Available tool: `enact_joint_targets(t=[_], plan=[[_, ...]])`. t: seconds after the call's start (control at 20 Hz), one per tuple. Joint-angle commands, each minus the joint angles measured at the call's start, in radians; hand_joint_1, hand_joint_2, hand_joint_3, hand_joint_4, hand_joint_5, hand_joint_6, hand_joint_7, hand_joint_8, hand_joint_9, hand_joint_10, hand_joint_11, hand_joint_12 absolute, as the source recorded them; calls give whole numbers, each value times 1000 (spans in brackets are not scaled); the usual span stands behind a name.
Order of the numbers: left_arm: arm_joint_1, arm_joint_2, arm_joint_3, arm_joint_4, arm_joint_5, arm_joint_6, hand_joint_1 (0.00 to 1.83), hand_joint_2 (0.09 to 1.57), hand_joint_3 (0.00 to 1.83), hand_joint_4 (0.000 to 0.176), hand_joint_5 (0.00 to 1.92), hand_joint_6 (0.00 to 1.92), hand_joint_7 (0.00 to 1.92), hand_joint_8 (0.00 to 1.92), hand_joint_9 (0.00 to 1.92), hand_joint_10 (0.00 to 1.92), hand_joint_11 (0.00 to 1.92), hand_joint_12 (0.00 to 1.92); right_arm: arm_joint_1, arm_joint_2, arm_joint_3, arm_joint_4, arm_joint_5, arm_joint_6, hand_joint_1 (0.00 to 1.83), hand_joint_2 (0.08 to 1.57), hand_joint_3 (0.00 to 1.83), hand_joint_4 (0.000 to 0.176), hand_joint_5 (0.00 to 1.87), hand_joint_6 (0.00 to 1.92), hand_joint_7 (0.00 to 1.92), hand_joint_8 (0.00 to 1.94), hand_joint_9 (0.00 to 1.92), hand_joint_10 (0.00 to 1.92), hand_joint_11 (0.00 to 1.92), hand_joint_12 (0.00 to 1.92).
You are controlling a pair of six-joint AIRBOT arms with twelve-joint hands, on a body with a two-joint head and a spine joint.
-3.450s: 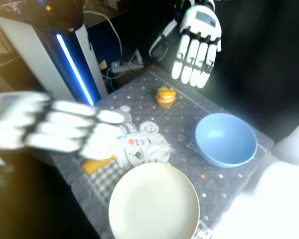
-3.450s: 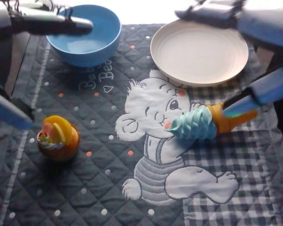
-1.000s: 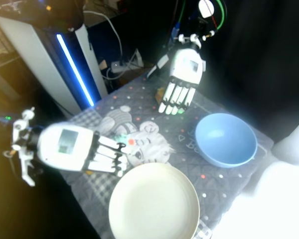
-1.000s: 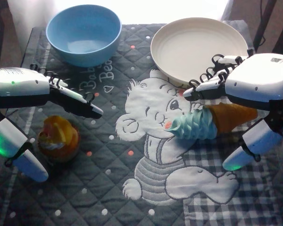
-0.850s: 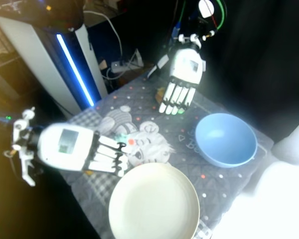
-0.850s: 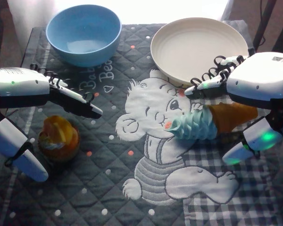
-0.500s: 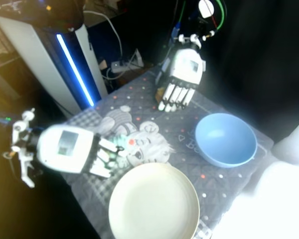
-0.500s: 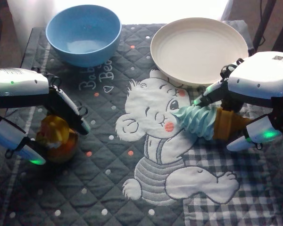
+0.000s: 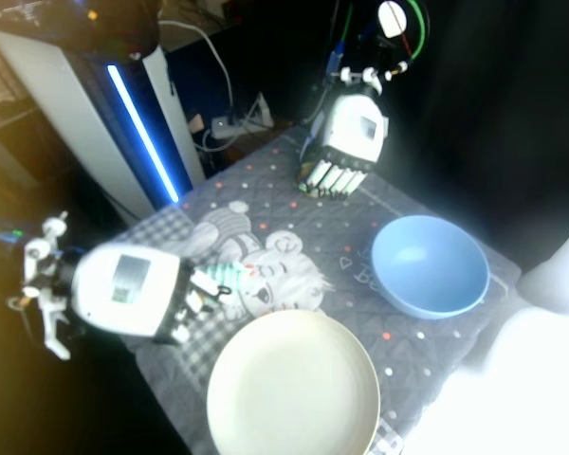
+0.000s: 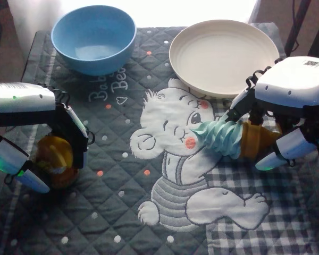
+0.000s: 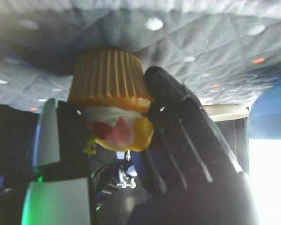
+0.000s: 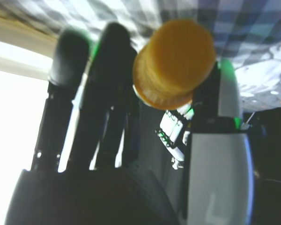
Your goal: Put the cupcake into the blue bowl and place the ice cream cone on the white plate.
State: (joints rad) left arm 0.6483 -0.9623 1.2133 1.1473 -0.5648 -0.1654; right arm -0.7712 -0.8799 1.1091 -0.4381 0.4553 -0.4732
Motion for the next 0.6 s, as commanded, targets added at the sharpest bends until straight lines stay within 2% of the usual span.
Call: enact_joint_targets(t=[0.0, 0.1, 0.2, 0.25, 0.4, 0.45, 0.5, 0.55], plan=[[-4, -5, 5, -37, -40, 10, 1396, 1041, 0, 0, 1149, 693, 1180, 411, 1041, 1101, 945, 1114, 1, -9, 2, 13, 58, -5, 1292, 1046, 1, 0, 1030, 745, 1276, 636, 1595, 16, 1297, 963], [-2, -5, 6, -48, -42, 17, 1395, 1046, 0, 0, 1137, 678, 1140, 470, 1052, 1119, 961, 1195, 1, -9, 7, 25, 65, -5, 1265, 1097, 3, 0, 882, 1034, 1176, 769, 1543, 9, 1250, 936], [-2, -5, 7, -61, -44, 25, 1392, 1058, 0, 0, 1118, 679, 1082, 553, 1045, 1163, 964, 1260, 1, -9, 10, 36, 75, -5, 1248, 1130, 3, 0, 812, 1165, 1106, 869, 1500, 3, 1198, 895], [-1, -5, 9, -77, -47, 36, 1392, 1063, 0, 0, 1106, 673, 1072, 577, 1040, 1192, 978, 1291, 1, -9, 12, 39, 86, -5, 1257, 1130, 0, 0, 809, 1151, 1113, 879, 1506, 7, 1191, 893], [-1, -4, 16, -101, -53, 49, 1390, 1055, 0, 0, 1107, 821, 1126, 531, 1004, 1081, 815, 1096, 1, -9, 12, 49, 122, -6, 1276, 1106, 0, 0, 854, 1028, 1166, 833, 1564, 27, 1184, 975], [-1, -1, 20, -110, -57, 49, 1392, 1048, 0, 0, 1122, 769, 1141, 492, 1032, 1073, 840, 1103, 1, -9, 12, 55, 139, -6, 1278, 1102, 0, 0, 858, 1009, 1178, 816, 1582, 32, 1201, 978], [1, 2, 22, -123, -62, 54, 1393, 1045, 0, 0, 1123, 771, 1143, 492, 1044, 1045, 837, 1095, 1, -9, 12, 65, 156, -6, 1269, 1117, 3, 0, 818, 1086, 1142, 866, 1560, 21, 1170, 996], [2, 7, 24, -144, -67, 65, 1394, 1042, 0, 0, 1134, 738, 1148, 483, 1056, 1044, 858, 1101, 1, -9, 12, 80, 178, -6, 1269, 1115, 0, 0, 825, 1088, 1157, 832, 1559, 19, 1176, 985]])
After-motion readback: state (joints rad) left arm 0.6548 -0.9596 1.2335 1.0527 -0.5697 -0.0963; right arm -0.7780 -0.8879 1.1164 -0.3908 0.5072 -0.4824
